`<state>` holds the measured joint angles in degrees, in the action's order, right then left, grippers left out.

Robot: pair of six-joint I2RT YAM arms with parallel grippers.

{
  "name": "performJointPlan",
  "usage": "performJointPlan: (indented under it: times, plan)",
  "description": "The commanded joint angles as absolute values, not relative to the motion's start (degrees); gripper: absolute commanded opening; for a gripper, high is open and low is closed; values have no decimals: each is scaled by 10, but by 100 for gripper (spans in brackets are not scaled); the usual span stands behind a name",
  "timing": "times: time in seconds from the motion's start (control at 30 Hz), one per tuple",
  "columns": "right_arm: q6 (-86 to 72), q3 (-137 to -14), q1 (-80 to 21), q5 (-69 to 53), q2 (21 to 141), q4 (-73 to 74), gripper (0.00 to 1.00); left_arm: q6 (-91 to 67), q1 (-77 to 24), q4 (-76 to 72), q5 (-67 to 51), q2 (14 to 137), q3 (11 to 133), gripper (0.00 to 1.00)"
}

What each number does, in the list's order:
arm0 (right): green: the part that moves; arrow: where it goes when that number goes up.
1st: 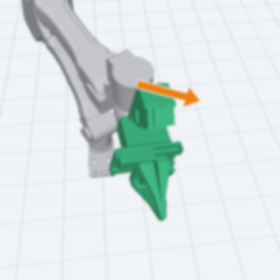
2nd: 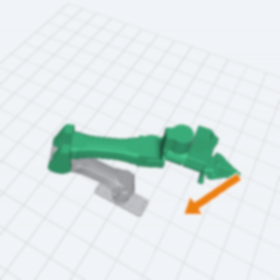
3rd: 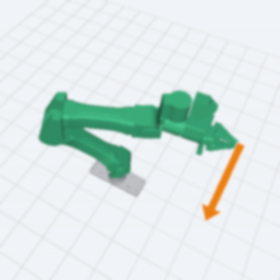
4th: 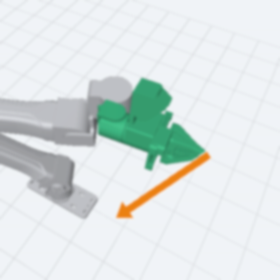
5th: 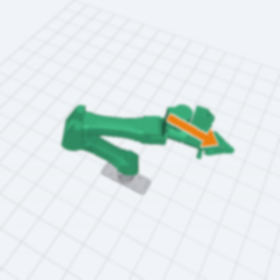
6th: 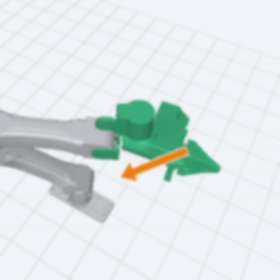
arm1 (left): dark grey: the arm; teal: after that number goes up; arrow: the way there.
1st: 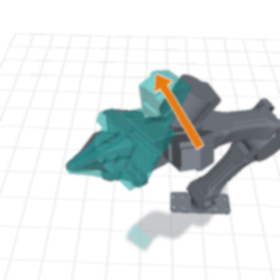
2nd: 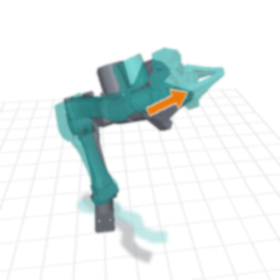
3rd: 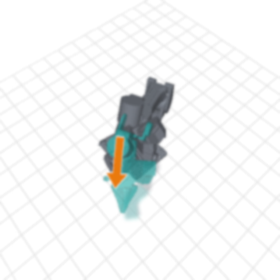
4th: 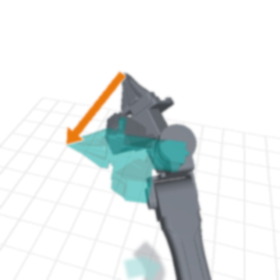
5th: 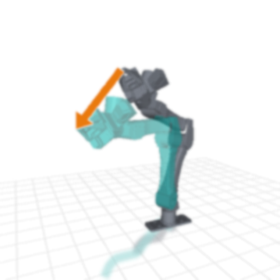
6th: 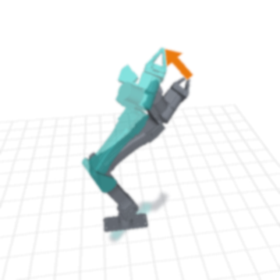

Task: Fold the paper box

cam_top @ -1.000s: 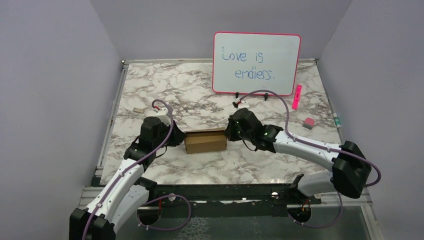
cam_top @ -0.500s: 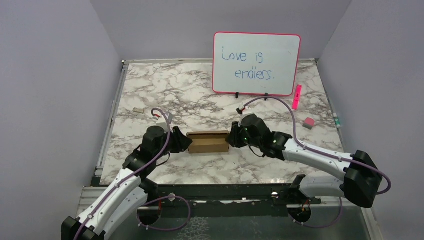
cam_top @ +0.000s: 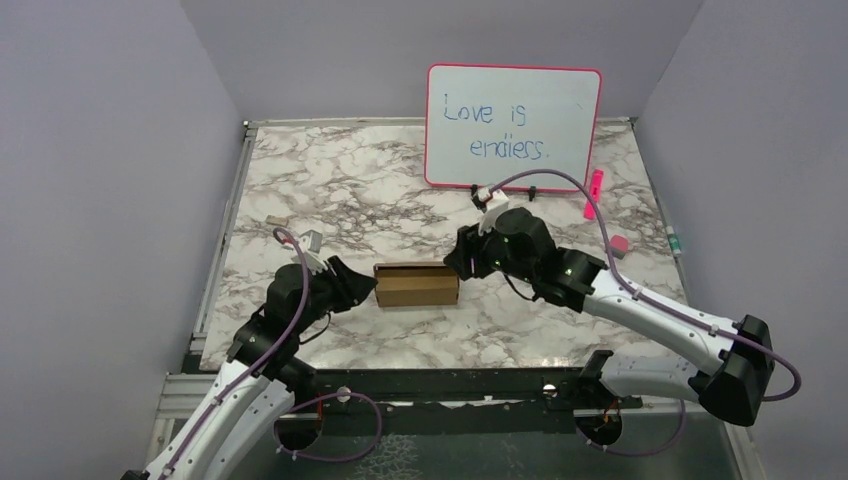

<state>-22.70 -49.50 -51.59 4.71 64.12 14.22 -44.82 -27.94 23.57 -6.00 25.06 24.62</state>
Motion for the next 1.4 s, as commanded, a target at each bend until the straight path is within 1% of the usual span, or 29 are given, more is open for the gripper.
performJointPlan:
  times: [0.0, 0.07, 0.13, 0.27, 0.47, 0.63, 0.77, 0.9, 1.13, 1.37]
  plan:
    - [-161, -588, -519, 24, 706, 160, 52, -509, -281, 249, -71, 232, 219, 32]
    - [-151, -624, -519, 18, 748, 158, 50, -513, -281, 246, -87, 234, 204, 23]
    - [-144, -651, -519, 11, 787, 153, 49, -526, -282, 236, -105, 234, 188, 16]
    - [-133, -689, -519, -9, 849, 148, 47, -542, -288, 212, -124, 232, 166, 11]
    - [-125, -699, -519, -34, 903, 145, 45, -563, -308, 169, -150, 249, 122, 10]
    - [-132, -678, -519, -56, 900, 143, 43, -578, -323, 114, -125, 261, 88, 10]
    - [-138, -653, -520, -78, 889, 137, 41, -579, -327, 20, -97, 288, 57, 10]
    - [-139, -623, -524, -83, 879, 126, 41, -570, -328, -85, -79, 340, 34, 10]
    - [-151, -577, -540, -80, 859, 102, 40, -539, -328, -183, -38, 431, 51, 10]
    - [-168, -546, -542, -4, 840, 80, 41, -510, -328, -238, -23, 509, 84, 10]
